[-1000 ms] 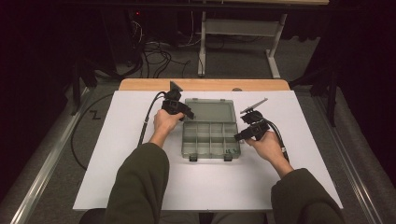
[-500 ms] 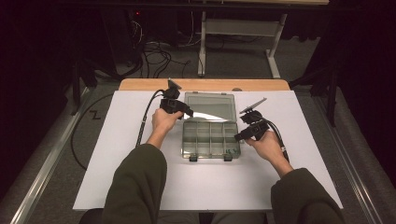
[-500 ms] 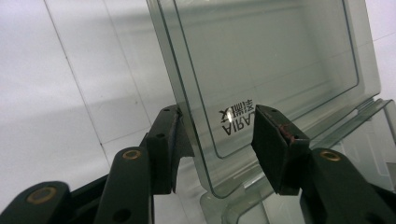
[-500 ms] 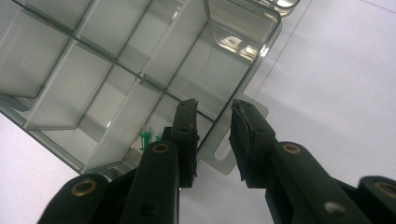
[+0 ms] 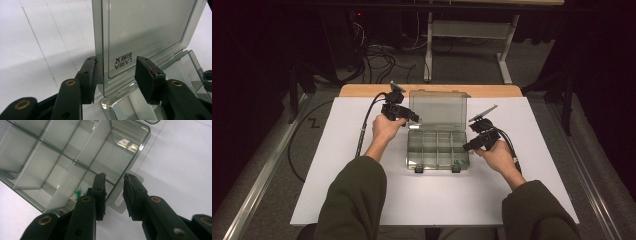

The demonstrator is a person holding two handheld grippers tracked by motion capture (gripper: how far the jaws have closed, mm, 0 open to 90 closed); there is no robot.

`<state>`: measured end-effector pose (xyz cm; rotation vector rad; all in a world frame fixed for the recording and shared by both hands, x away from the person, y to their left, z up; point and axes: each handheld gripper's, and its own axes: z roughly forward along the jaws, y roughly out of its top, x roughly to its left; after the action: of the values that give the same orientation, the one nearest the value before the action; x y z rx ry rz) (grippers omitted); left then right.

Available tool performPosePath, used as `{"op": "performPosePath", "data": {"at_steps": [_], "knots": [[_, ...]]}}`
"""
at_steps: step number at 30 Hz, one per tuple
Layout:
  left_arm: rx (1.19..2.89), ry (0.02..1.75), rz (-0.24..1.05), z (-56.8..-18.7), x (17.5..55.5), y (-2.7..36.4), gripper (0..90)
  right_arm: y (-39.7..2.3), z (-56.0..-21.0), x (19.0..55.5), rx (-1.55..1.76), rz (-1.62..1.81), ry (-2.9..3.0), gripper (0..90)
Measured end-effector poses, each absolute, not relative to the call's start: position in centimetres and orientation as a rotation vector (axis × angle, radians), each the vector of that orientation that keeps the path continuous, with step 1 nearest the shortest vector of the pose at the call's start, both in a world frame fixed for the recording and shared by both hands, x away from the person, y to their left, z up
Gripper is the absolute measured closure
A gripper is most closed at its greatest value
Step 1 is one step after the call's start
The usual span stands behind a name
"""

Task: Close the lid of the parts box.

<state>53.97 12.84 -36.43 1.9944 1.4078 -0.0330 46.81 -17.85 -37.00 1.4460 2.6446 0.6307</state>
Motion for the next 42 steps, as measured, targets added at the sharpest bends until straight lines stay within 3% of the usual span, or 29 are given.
{"op": "performPosePath", "data": {"at_steps": [10,42], "knots": [[2.067,1.339,0.075,-35.5,52.5,12.2,53.2,-17.8,-37.0,46.8,1.451,0.630,2.643,73.7],[2.073,1.263,0.128,-35.2,50.3,12.6,57.5,-17.7,-37.1,46.5,1.437,0.636,2.630,73.8]]}}
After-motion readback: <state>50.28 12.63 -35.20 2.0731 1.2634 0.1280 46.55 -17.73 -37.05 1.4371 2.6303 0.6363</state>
